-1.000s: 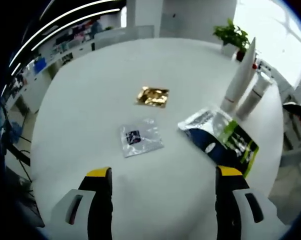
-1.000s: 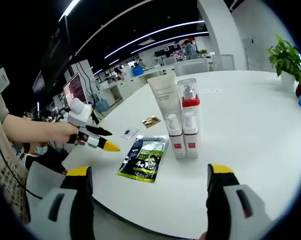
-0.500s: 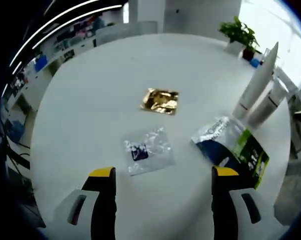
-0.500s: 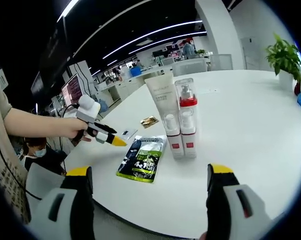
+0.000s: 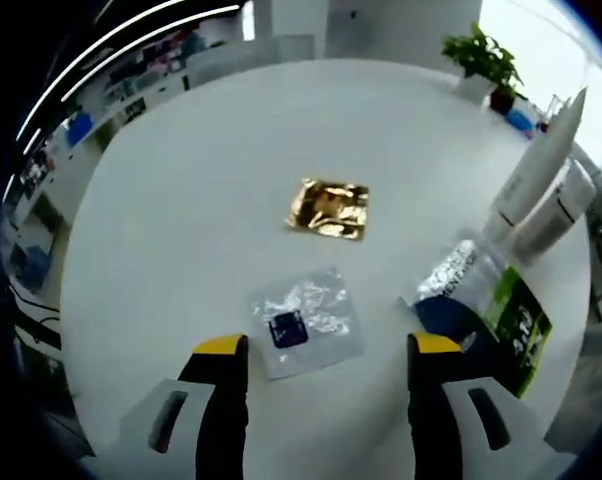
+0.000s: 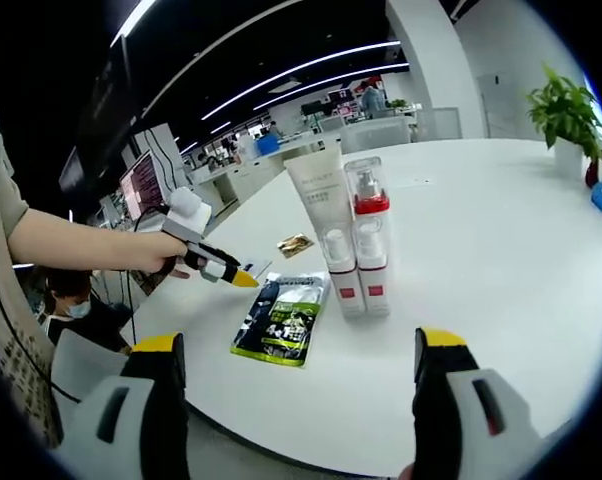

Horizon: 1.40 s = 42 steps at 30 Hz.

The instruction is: Arrange the skincare products in the storage area until every visible bottle or jar stands upright without overlapping.

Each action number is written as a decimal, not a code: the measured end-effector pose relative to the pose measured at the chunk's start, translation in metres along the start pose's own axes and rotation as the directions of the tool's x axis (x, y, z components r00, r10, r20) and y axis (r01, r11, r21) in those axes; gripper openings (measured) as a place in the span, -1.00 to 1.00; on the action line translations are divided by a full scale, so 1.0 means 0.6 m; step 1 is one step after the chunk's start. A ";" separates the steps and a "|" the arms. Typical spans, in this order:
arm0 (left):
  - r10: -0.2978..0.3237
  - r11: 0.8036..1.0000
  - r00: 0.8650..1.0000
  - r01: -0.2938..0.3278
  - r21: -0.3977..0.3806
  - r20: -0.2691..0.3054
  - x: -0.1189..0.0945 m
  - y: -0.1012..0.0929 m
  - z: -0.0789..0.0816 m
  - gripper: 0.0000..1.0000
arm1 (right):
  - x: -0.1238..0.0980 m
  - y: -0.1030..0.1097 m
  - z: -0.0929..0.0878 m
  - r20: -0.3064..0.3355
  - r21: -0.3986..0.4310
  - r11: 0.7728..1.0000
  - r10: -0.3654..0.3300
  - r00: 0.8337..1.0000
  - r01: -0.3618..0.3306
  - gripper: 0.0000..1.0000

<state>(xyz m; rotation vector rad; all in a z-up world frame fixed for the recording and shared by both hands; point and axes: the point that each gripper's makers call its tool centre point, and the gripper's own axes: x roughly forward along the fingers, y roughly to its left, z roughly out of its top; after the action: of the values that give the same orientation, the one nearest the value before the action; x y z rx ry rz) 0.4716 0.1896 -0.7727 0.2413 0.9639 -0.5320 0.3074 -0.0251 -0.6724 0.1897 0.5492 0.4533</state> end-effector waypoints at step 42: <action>0.013 0.999 0.991 -0.009 -0.032 0.134 -0.020 -0.011 0.025 -0.25 | 0.001 -0.002 -0.001 -0.003 -0.005 1.000 -0.002 1.000 0.001 0.88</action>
<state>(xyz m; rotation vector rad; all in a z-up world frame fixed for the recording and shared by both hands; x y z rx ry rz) 0.4733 0.1815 -0.7545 0.1797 0.8392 -0.5161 0.3077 -0.0257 -0.6735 0.1835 0.5508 0.4536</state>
